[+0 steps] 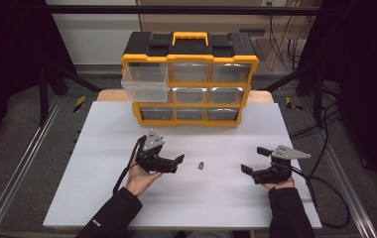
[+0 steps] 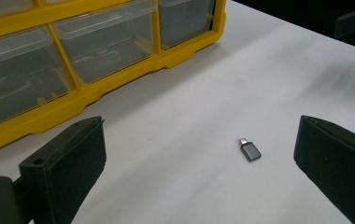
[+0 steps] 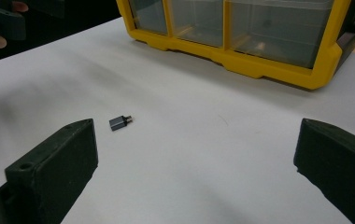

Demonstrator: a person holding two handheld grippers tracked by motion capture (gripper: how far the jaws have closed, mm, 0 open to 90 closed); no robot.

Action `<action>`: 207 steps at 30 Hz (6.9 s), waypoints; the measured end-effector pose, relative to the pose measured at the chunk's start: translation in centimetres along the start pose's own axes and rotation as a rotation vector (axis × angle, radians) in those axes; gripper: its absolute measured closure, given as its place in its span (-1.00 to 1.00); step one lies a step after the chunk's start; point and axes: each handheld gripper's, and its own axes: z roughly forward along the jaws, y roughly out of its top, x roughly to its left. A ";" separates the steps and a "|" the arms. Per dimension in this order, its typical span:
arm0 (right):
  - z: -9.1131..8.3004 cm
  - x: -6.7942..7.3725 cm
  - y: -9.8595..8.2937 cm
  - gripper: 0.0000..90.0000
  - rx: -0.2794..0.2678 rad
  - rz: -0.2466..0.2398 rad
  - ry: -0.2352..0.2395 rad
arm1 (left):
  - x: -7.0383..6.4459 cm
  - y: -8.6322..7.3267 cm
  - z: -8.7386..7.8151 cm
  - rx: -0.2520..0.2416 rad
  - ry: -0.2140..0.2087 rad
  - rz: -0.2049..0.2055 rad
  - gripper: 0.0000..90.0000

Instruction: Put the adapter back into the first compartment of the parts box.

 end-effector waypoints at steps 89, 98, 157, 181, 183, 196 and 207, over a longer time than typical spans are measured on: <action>0.0 0.0 0.0 -0.99 0.001 -0.001 0.001 | -4.8 -2.1 9.3 0.243 -0.116 -0.008 0.19; 0.0 0.0 0.0 -0.99 0.001 0.000 0.002 | -5.2 -2.1 9.4 0.256 -0.098 0.001 0.40; 0.0 0.0 0.0 -0.99 -0.001 0.001 0.000 | -4.4 -1.5 8.0 0.244 -0.117 0.017 0.68; 0.0 0.0 0.0 -0.99 -0.002 0.001 0.000 | -3.5 -0.6 5.6 0.221 -0.117 0.024 0.68; 0.0 0.0 0.0 -0.99 -0.002 0.001 -0.001 | -3.4 -0.5 5.4 0.219 -0.113 0.025 0.68; 0.0 0.0 0.0 -0.99 0.001 0.002 0.002 | -2.8 0.4 4.0 0.205 -0.117 0.026 0.68; 0.0 0.0 0.0 -0.99 0.000 0.002 0.002 | -2.2 1.2 2.7 0.196 -0.119 0.031 0.68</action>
